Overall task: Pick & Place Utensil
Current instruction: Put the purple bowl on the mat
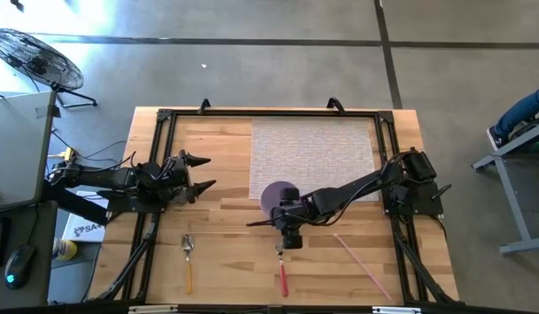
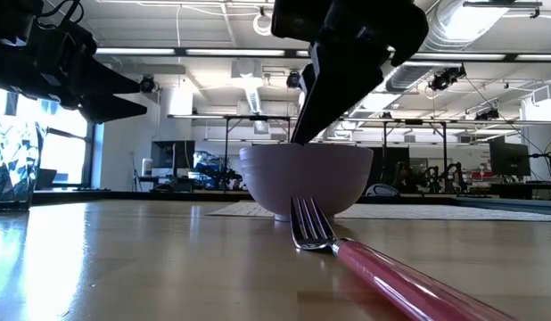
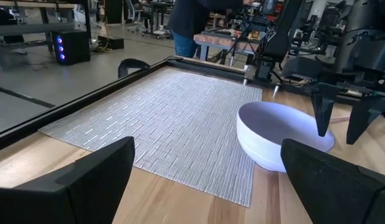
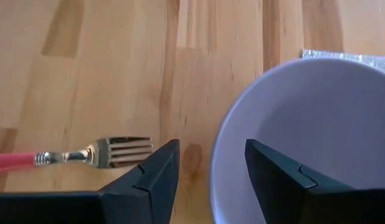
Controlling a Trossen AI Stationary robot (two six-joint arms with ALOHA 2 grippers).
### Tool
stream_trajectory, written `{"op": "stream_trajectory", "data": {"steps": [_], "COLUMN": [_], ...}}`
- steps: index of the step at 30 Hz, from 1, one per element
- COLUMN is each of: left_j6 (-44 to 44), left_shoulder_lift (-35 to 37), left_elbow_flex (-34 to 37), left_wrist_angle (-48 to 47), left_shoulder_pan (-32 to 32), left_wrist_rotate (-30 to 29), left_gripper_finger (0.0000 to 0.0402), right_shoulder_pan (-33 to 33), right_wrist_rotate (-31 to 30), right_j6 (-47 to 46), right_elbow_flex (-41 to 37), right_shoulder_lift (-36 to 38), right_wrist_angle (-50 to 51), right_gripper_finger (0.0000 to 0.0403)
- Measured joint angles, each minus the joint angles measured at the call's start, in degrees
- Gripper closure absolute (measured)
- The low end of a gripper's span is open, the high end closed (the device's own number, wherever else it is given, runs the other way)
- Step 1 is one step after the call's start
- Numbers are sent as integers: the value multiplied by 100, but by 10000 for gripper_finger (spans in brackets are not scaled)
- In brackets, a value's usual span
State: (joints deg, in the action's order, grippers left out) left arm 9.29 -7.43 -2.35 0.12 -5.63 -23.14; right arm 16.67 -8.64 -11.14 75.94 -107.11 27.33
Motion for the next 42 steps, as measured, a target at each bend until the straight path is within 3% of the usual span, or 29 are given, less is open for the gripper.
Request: {"op": "stream_trajectory", "data": {"steps": [13,42], "left_j6": [1,1], "left_shoulder_lift": [0,0], "left_elbow_flex": [4,9], "left_wrist_angle": [2,2], "left_shoulder_pan": [-1,0], "left_wrist_rotate": [-1,-2], "left_gripper_finger": [5,5], "right_shoulder_pan": [-4,-26], "right_wrist_rotate": [258,153], "right_j6": [-52,-7], "right_elbow_flex": [-1,2], "right_shoulder_lift": [-67,-100], "right_wrist_angle": [151,193], "right_gripper_finger": [300,392]}}
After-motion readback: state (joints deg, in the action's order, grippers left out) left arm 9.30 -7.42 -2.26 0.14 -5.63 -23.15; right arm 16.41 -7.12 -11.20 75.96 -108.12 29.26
